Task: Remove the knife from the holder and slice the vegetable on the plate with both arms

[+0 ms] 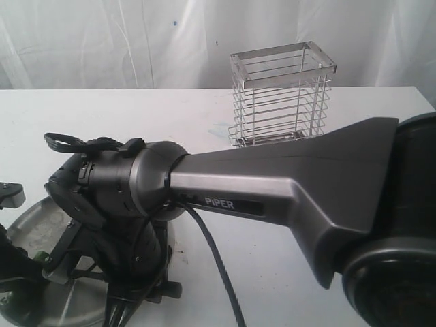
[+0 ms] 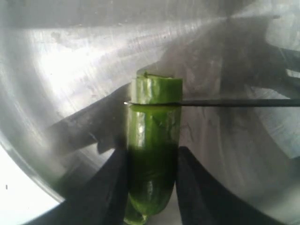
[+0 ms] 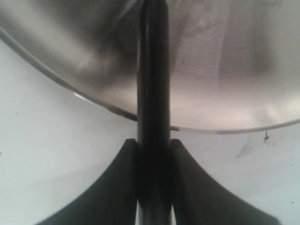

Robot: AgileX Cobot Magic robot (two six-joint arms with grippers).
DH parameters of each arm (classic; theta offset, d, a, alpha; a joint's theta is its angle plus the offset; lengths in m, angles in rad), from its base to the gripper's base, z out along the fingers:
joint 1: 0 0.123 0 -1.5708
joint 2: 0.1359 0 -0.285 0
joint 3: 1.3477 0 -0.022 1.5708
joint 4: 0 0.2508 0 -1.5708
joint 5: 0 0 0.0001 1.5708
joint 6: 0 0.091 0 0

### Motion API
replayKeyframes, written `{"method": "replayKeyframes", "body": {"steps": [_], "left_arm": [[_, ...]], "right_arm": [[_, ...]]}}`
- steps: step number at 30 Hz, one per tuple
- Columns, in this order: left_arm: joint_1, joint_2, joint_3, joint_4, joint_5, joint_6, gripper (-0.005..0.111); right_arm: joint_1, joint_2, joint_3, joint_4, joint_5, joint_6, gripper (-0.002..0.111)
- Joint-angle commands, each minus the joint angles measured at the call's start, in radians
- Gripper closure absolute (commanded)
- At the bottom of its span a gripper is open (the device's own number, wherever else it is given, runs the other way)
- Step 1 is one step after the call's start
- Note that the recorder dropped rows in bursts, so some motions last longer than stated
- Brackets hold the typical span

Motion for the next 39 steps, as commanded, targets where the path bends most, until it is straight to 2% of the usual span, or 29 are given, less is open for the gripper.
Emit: {"method": "replayKeyframes", "body": {"steps": [1, 10, 17, 23, 31, 39], "left_arm": [[-0.005, 0.003, -0.004, -0.025, -0.005, -0.007, 0.082], [-0.005, 0.003, -0.004, -0.032, -0.005, -0.006, 0.082], [-0.005, 0.003, -0.004, -0.032, -0.001, -0.006, 0.082], [-0.005, 0.003, -0.004, -0.034, -0.002, -0.006, 0.082], [-0.005, -0.076, -0.034, -0.054, 0.011, -0.003, 0.082], [-0.005, -0.077, -0.034, -0.035, 0.027, -0.003, 0.082]], "right_arm": [[0.0, -0.006, -0.007, -0.009, -0.023, -0.014, 0.108], [0.0, 0.011, -0.068, 0.036, -0.102, -0.027, 0.108], [-0.002, 0.034, -0.061, 0.013, 0.028, -0.025, 0.108], [-0.002, -0.004, -0.044, -0.095, 0.028, -0.018, 0.108], [0.0, 0.008, -0.044, -0.076, 0.011, -0.018, 0.108], [0.0, 0.027, -0.044, -0.053, 0.028, -0.018, 0.108]]}}
